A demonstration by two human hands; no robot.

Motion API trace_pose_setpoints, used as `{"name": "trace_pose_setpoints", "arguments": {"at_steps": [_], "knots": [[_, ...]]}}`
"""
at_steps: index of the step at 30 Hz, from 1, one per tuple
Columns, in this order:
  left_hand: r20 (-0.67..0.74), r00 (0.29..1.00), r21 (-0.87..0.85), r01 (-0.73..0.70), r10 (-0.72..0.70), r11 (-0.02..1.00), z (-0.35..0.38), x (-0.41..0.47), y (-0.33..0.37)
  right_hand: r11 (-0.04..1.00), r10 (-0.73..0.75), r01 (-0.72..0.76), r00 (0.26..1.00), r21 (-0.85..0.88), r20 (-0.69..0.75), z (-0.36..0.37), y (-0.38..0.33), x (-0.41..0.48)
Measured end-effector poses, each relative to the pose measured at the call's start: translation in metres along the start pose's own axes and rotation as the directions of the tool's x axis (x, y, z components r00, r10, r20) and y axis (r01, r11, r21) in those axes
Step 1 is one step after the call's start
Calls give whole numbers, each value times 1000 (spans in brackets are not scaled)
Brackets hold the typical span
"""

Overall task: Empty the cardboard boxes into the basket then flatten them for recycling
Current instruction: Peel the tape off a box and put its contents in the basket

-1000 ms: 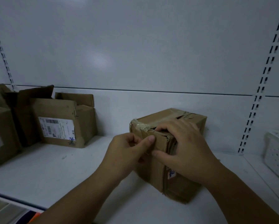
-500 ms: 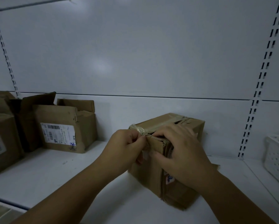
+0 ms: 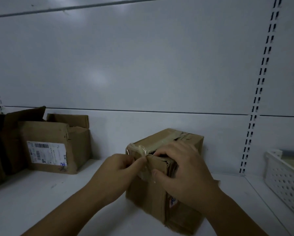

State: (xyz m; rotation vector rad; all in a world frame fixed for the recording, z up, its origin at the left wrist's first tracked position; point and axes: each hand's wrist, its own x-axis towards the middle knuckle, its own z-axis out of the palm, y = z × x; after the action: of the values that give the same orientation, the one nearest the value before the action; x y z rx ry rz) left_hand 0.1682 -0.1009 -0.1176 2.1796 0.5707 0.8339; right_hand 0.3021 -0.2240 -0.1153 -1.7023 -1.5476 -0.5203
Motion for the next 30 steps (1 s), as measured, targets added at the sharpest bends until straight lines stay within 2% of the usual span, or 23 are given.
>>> {"name": "trace_pose_setpoints", "arguments": {"at_steps": [3, 8, 15, 18, 22, 26, 30], "knots": [[91, 996, -53, 32, -27, 998, 0, -4, 3, 1000, -21, 21, 1000, -9, -6, 1, -2, 1], [10, 999, 68, -46, 46, 997, 4, 0, 3, 999, -33, 34, 999, -35, 42, -1, 0, 0], [11, 975, 9, -224, 224, 975, 10, -1, 3, 999, -35, 36, 999, -19, 31, -3, 0, 0], [66, 978, -47, -196, 199, 979, 5, 2, 6, 1000, -9, 9, 999, -4, 33, -8, 3, 1], [-11, 984, -98, -178, 178, 979, -9, 6, 14, 999, 46, -46, 998, 15, 37, -15, 10, 1], [141, 965, -156, -198, 220, 968, -9, 2, 12, 999, 47, -48, 997, 25, 63, -12, 7, 2], [231, 961, -305, -78, 154, 949, -10, -1, 7, 998, 60, -61, 998, 27, 35, -10, 5, 2]]}}
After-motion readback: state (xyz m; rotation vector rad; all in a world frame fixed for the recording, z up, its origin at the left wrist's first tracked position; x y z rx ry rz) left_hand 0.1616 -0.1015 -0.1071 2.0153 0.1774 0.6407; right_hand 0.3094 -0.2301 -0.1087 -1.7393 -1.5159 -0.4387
